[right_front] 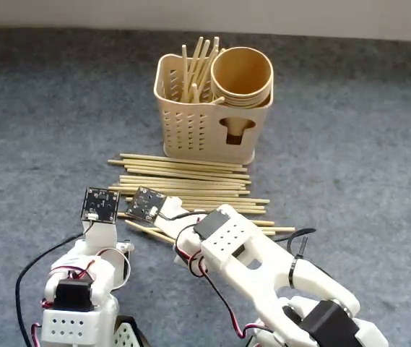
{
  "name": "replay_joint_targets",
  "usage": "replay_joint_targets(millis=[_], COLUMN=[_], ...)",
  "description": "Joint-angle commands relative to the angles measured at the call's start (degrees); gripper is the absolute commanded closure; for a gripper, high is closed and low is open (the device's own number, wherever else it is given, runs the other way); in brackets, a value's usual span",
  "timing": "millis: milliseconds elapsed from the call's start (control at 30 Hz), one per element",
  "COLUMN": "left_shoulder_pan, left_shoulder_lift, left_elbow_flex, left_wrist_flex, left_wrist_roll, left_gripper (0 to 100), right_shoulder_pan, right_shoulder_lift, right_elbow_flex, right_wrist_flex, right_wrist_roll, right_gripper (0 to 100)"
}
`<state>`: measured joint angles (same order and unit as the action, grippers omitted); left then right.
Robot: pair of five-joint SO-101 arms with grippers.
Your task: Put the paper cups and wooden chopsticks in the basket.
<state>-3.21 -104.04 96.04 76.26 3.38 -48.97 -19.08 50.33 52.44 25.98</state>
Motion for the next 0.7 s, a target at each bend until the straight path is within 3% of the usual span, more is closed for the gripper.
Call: replay_joint_targets(millis=[0, 267, 367, 667], left_shoulder_pan=[-0.22, -0.22, -0.22, -0.22], left_shoulder_lift=[-0.22, -0.22, -0.22, -0.22], left_elbow_flex=[1.10, 1.10, 1.10, 1.10], left_wrist_flex=[0.26, 0.26, 0.26, 0.26], left_wrist_roll=[-0.35, -0.35, -0.35, -0.35], left_gripper=[86, 86, 86, 86], right_shoulder_pan=[-0.48, -0.48, -0.13, 5.14], right_shoulder_lift=[0.13, 11.12, 11.56, 11.47], right_elbow_flex=[0.31, 0.92, -1.10, -8.40], right_wrist_flex=[-2.68, -5.23, -5.14, 5.85], right_wrist_roll=[-0.62, -0.62, -0.62, -0.53], right_gripper=[91.6, 92.1, 99.1, 99.3])
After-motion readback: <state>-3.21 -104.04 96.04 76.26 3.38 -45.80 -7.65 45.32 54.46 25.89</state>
